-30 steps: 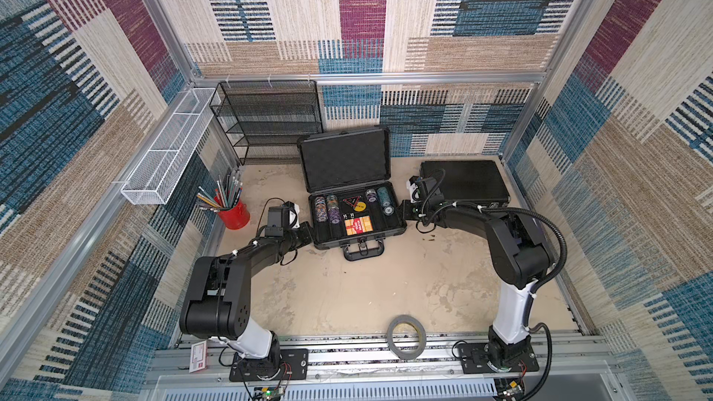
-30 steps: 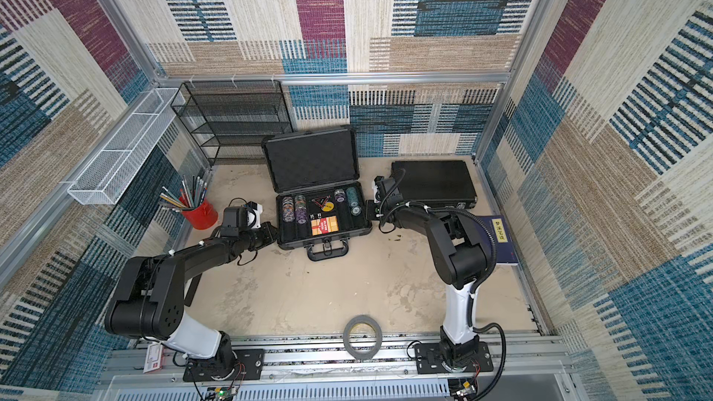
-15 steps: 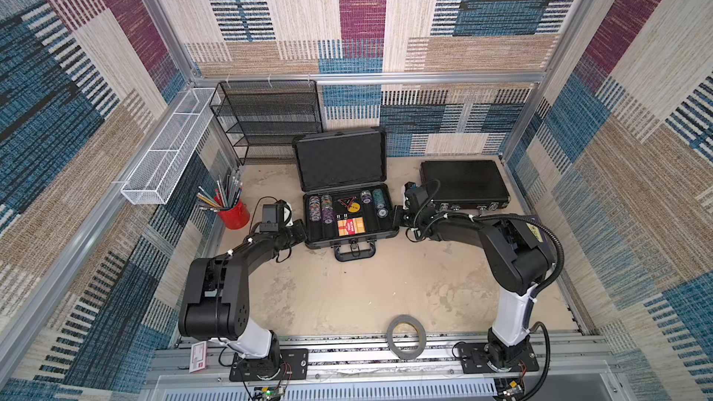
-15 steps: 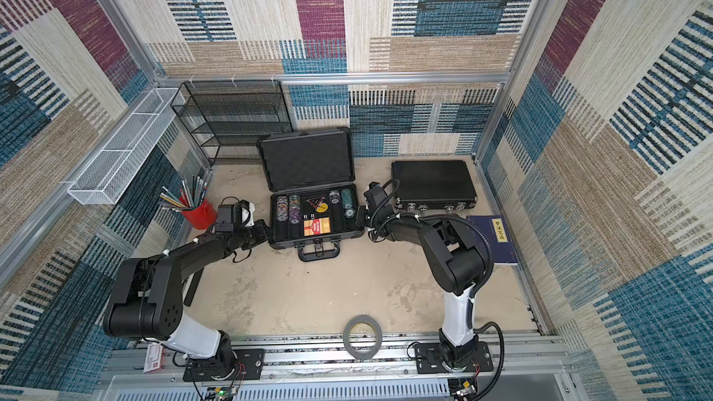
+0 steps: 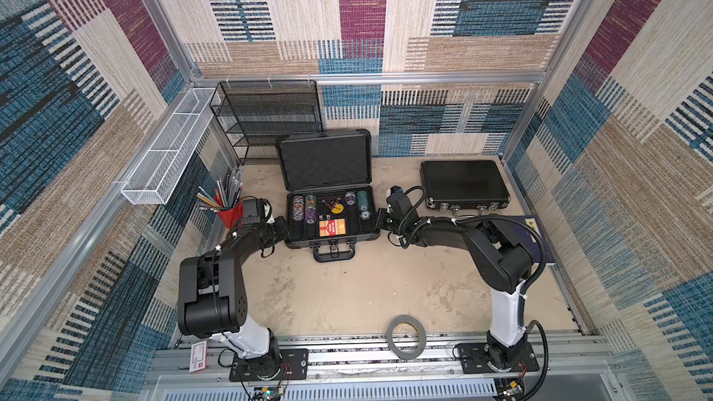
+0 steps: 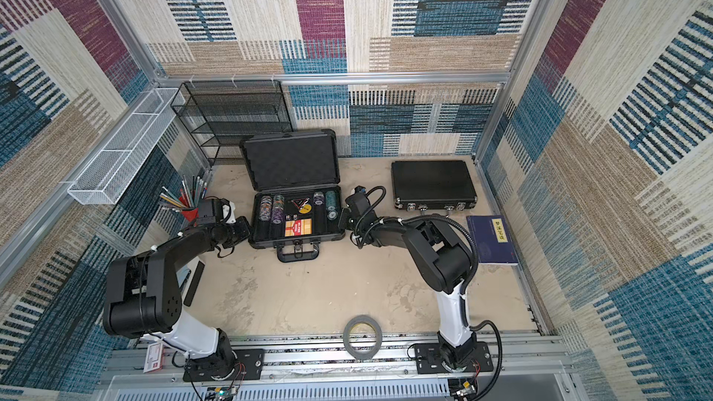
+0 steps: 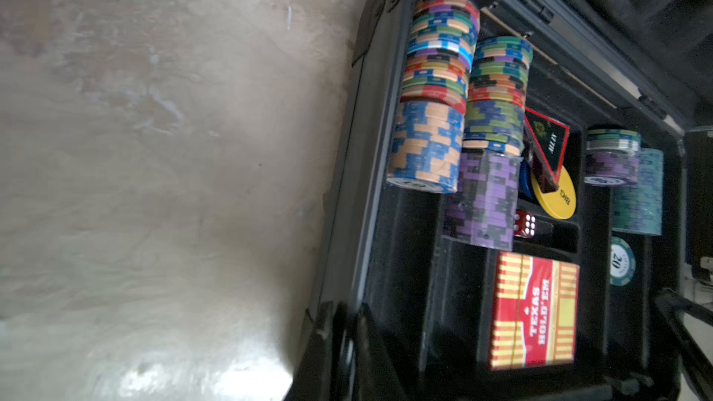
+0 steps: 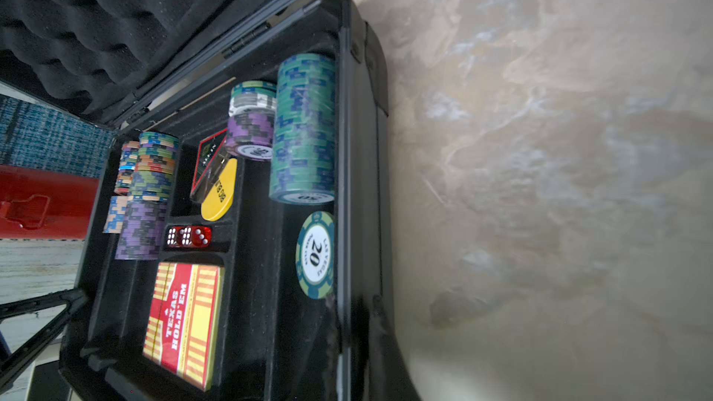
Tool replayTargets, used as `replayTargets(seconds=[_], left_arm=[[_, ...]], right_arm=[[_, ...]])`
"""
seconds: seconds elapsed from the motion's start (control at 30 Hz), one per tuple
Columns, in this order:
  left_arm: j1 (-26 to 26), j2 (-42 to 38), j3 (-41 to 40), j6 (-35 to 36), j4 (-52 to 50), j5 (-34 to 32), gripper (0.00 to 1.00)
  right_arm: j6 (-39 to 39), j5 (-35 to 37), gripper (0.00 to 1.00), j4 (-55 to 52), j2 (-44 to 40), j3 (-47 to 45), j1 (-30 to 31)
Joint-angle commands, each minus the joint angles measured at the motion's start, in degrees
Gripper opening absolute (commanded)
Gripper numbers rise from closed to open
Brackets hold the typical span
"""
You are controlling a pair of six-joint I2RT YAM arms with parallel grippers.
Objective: Open the poker set cases
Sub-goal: Move the poker set case to the center of the board.
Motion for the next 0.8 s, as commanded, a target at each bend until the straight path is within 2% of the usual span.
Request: replayTargets(seconds=[0.0,0.23,0.77], left_arm=[[0.8,0.9,1.8,-2.5,0.0,1.2,0.03],[2.6,4.8,4.0,-2.2,0.8,2.0,0.05],[6.0,8.7,9.4,-0.2,-0.6,2.3,0.10]], right_arm=[[6.7,-10.8,0.03,2.4,2.0,1.5,1.5],[10.1,-13.9,0.01,5.1,7.0,6.8,2.6],[17.4,-15.4,0.01,5.7,13.0,14.2,9.0]])
